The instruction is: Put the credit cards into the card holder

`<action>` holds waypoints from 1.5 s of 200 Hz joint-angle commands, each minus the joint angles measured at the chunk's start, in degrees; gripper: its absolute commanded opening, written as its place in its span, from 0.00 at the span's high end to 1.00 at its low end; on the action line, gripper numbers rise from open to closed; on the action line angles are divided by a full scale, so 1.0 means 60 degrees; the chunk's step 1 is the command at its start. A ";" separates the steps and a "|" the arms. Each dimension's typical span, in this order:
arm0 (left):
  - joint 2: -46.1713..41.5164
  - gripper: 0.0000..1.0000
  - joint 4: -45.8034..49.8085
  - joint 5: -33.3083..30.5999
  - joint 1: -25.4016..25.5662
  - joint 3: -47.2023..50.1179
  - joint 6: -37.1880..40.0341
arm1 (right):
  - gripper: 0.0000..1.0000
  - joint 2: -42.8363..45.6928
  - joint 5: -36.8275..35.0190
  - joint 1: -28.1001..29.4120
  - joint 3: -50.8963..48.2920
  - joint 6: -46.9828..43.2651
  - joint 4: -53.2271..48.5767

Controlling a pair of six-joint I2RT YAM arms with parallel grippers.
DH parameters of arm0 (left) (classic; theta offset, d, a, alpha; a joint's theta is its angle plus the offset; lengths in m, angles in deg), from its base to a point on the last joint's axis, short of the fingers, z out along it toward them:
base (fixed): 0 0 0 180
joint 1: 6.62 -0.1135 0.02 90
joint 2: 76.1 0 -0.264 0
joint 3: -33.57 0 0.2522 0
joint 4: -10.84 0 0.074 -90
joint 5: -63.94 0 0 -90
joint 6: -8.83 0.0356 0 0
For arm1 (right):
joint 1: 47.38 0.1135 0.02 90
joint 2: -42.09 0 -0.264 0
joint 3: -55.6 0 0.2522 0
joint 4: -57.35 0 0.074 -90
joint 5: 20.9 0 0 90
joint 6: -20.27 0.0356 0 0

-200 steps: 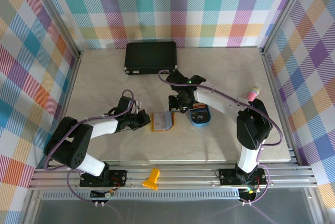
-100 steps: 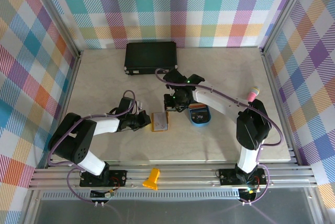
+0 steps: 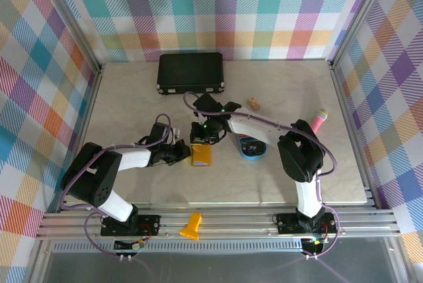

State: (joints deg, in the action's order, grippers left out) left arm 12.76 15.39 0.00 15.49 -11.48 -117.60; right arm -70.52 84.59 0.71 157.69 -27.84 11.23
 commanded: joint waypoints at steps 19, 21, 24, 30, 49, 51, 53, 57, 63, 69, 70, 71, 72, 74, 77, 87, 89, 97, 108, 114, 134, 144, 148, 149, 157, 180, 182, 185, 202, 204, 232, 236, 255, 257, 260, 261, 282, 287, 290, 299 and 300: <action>-0.0426 0.97 0.0154 -0.0060 0.0124 0.0058 0.0120 | 0.95 -0.0580 0.0325 -0.0001 -0.0038 0.0539 0.0836; -0.0433 0.97 0.0165 -0.0072 0.0124 0.0047 0.0130 | 0.95 -0.0592 0.0339 0.0008 -0.0014 0.0546 0.0855; -0.0446 0.97 0.0168 -0.0088 0.0128 0.0061 0.0133 | 0.93 -0.0632 0.0366 0.0000 0.0003 0.0548 0.0856; -0.0468 0.97 0.0187 -0.0103 0.0117 0.0074 0.0134 | 0.90 -0.0688 0.0403 -0.0003 0.0076 0.0551 0.0852; -0.0484 0.98 0.0254 -0.0140 0.0109 0.0058 0.0145 | 0.76 -0.0664 0.0311 0.0003 0.0407 0.0409 0.0565; -0.0473 0.98 0.0267 -0.0140 0.0109 0.0073 0.0144 | 0.75 -0.0649 0.0288 0.0017 0.0453 0.0367 0.0502; -0.0470 0.98 0.0273 -0.0140 0.0109 0.0062 0.0143 | 0.74 -0.0635 0.0271 0.0020 0.0493 0.0334 0.0442; -0.0468 0.98 0.0288 -0.0161 0.0109 0.0059 0.0149 | 0.71 -0.0594 0.0229 0.0012 0.0568 0.0245 0.0341; -0.0453 0.97 0.0290 -0.0151 0.0102 0.0058 0.0151 | 0.67 -0.0504 0.0171 0.0013 0.0684 0.0150 0.0167; -0.0440 0.98 0.0283 -0.0155 0.0094 0.0058 0.0153 | 0.64 -0.0398 0.0131 0.0004 0.0761 0.0036 0.0003; -0.0440 0.97 0.0287 -0.0155 0.0095 0.0058 0.0153 | 0.63 -0.0380 0.0123 0.0008 0.0776 0.0028 -0.0034; -0.0425 0.97 0.0289 -0.0155 0.0095 0.0058 0.0153 | 0.63 -0.0363 0.0111 0.0010 0.0790 0.0017 -0.0067; -0.0425 0.97 0.0282 -0.0155 0.0095 0.0058 0.0153 | 0.62 -0.0340 0.0105 0.0003 0.0798 0.0004 -0.0098; -0.0425 0.97 0.0285 -0.0155 0.0095 0.0058 0.0164 | 0.62 -0.0305 0.0101 -0.0002 0.0825 -0.0035 -0.0154; -0.0420 0.98 0.0277 -0.0155 0.0095 0.0055 0.0154 | 0.61 -0.0239 0.0080 -0.0001 0.0851 -0.0080 -0.0220; -0.0393 0.98 0.0275 -0.0154 0.0095 0.0044 0.0160 | 0.57 -0.0015 0.0070 -0.0020 0.0932 -0.0236 -0.0422; -0.0377 0.98 0.0264 -0.0147 0.0095 0.0033 0.0173 | 0.56 0.0037 0.0059 -0.0018 0.0947 -0.0285 -0.0455; -0.0359 0.98 0.0261 -0.0155 0.0095 0.0022 0.0167 | 0.54 0.0225 0.0063 -0.0031 0.0993 -0.0414 -0.0612; -0.0367 0.98 0.0257 -0.0154 0.0093 0.0015 0.0173 | 0.52 0.0478 0.0105 -0.0097 0.0996 -0.0490 -0.0752; -0.0381 0.98 0.0268 -0.0165 0.0080 0.0015 0.0181 | 0.50 0.0615 0.0181 -0.0152 0.0936 -0.0521 -0.0749; -0.0425 0.98 0.0341 -0.0198 0.0080 0.0000 0.0219 | 0.46 0.1064 0.0477 -0.0370 0.0676 -0.0493 -0.0511; -0.0449 0.98 0.0389 -0.0213 0.0080 0.0002 0.0226 | 0.46 0.1252 0.0694 -0.0499 0.0489 -0.0373 -0.0276; -0.0467 0.98 0.0404 -0.0222 0.0080 0.0000 0.0231 | 0.46 0.1334 0.0771 -0.0567 0.0387 -0.0313 -0.0173; -0.0468 0.98 0.0406 -0.0225 0.0080 0.0000 0.0228 | 0.46 0.1351 0.0787 -0.0586 0.0369 -0.0300 -0.0151; -0.0504 0.98 0.0436 -0.0220 0.0080 0.0000 0.0240 | 0.45 0.1483 0.0740 -0.0693 0.0254 -0.0244 -0.0144; -0.0586 0.98 0.0517 -0.0257 0.0080 0.0000 0.0243 | 0.44 0.1879 -0.0296 -0.1003 -0.0102 -0.0316 -0.0841; -0.0586 0.98 0.0530 -0.0257 0.0080 0.0000 0.0241 | 0.44 0.1920 -0.0376 -0.1030 -0.0169 -0.0302 -0.0882; -0.0599 0.98 0.0527 -0.0257 0.0080 0.0000 0.0255 | 0.44 0.1977 -0.0483 -0.1071 -0.0267 -0.0282 -0.0934; -0.0630 0.98 0.0579 -0.0257 0.0072 -0.0001 0.0269 | 0.47 0.2207 -0.0759 -0.1309 -0.0944 -0.0320 -0.1030; -0.0630 0.98 0.0579 -0.0257 0.0071 0.0000 0.0270 | 0.47 0.2214 -0.0763 -0.1319 -0.1020 -0.0354 -0.1032; -0.0572 0.98 0.0571 -0.0230 0.0066 -0.0037 0.0285 | 0.52 0.2096 -0.0525 -0.1371 -0.1893 -0.0602 -0.1013; -0.0553 0.97 0.0569 -0.0227 0.0069 -0.0044 0.0285 | 0.52 0.2064 -0.0490 -0.1363 -0.2000 -0.0634 -0.0994; -0.0528 0.97 0.0532 -0.0199 0.0066 -0.0071 0.0270 | 0.56 0.1954 -0.0310 -0.1294 -0.2413 -0.0710 -0.0796; -0.0528 0.97 0.0527 -0.0199 0.0076 -0.0073 0.0270 | 0.56 0.1935 -0.0292 -0.1282 -0.2446 -0.0722 -0.0772; -0.0526 0.97 0.0525 -0.0199 0.0068 -0.0073 0.0270 | 0.56 0.1898 -0.0261 -0.1271 -0.2465 -0.0737 -0.0750; -0.0512 0.97 0.0525 -0.0199 0.0067 -0.0073 0.0270 | 0.56 0.1889 -0.0242 -0.1267 -0.2478 -0.0739 -0.0740; -0.0469 0.97 0.0526 -0.0155 0.0079 -0.0103 0.0292 | 0.55 0.1561 0.0487 -0.1192 -0.2572 -0.0942 -0.0349; -0.0440 0.98 0.0517 -0.0133 0.0080 -0.0116 0.0285 | 0.54 0.1488 0.0666 -0.1174 -0.2600 -0.0941 -0.0204; -0.0433 0.97 0.0512 -0.0118 0.0067 -0.0117 0.0285 | 0.54 0.1434 0.0762 -0.1175 -0.2627 -0.0931 -0.0128; -0.0409 0.97 0.0483 -0.0081 0.0080 -0.0132 0.0288 | 0.54 0.1273 0.0964 -0.1175 -0.2666 -0.0831 0.0020; -0.0410 0.97 0.0482 -0.0081 0.0080 -0.0132 0.0286 | 0.53 0.1254 0.0971 -0.1175 -0.2667 -0.0823 0.0026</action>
State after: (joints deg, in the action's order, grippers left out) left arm 10.18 17.18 -1.18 15.64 -11.48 -116.92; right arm -60.36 85.07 -6.78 142.63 -31.80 8.06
